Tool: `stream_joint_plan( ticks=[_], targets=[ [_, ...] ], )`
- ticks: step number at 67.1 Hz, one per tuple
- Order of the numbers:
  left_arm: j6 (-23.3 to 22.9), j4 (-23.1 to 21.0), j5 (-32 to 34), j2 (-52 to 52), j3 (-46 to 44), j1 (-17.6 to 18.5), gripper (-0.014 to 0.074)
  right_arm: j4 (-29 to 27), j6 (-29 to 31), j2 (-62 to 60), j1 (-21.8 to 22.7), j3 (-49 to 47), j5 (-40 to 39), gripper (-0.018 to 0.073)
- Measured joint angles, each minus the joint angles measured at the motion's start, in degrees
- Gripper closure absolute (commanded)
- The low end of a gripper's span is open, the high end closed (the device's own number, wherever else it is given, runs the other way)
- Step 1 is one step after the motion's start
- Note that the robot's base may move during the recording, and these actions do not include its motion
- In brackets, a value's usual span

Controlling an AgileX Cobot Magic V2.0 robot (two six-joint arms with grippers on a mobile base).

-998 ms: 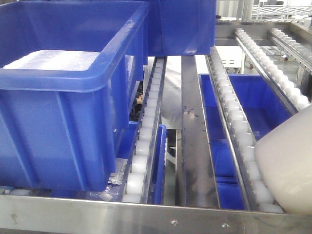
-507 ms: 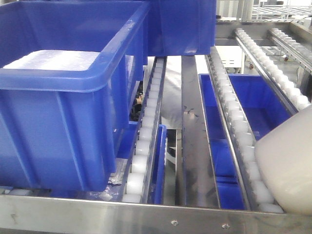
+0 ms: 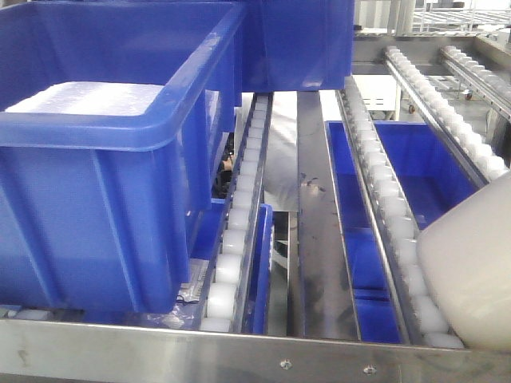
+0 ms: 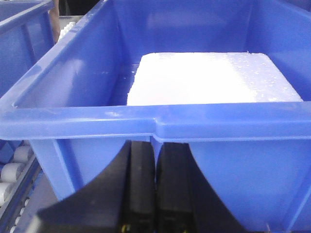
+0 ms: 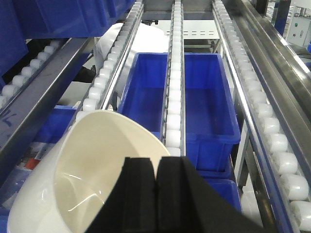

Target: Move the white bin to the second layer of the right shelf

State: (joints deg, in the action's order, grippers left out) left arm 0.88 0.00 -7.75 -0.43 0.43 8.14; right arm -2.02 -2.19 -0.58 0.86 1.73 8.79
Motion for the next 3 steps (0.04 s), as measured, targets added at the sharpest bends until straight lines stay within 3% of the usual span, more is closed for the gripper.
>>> stream_joint_plan(
  ticks=[3],
  targets=[
    [0.0,0.0,0.0,0.0,0.0,0.0,0.0512,0.0,0.0,0.0,0.0,0.0,0.0,0.0506]
  ],
)
